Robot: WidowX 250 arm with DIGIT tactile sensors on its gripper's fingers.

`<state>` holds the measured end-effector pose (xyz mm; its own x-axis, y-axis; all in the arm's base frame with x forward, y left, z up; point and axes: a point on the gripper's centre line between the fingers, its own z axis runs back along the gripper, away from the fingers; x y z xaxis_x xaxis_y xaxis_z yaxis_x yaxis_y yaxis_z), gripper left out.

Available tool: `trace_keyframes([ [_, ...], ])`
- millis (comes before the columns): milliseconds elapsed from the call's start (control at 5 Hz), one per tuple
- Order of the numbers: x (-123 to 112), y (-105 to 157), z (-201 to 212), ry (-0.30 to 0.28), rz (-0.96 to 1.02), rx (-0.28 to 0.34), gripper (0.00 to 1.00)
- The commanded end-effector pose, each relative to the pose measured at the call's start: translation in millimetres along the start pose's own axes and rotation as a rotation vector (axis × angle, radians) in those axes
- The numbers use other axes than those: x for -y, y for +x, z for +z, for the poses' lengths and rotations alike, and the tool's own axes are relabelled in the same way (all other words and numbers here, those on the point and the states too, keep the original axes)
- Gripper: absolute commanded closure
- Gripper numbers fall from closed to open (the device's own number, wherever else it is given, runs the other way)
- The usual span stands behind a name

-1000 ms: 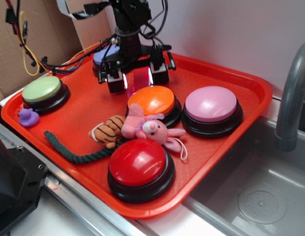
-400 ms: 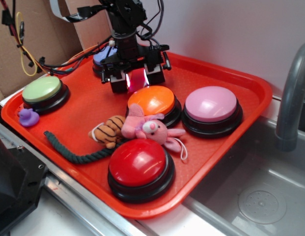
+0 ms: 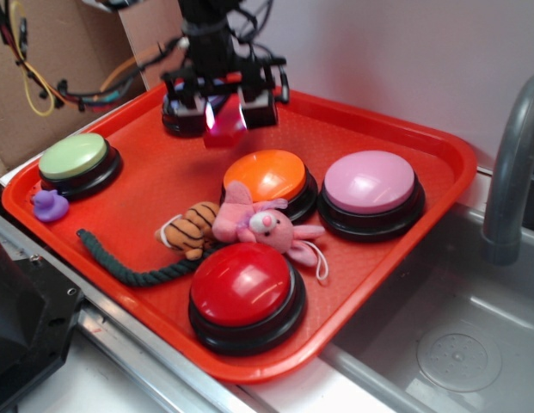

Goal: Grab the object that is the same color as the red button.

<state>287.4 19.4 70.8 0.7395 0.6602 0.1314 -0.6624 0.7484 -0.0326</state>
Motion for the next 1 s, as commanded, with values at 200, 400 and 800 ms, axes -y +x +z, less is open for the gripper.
trace_keyframes([
  [200, -1, -43, 120, -0.106, -0.521, -0.048, 1.0],
  [400, -15, -62, 119, -0.123, -0.56, -0.117, 1.0],
  [800, -35, -82, 124, -0.162, -0.509, -0.095, 1.0],
])
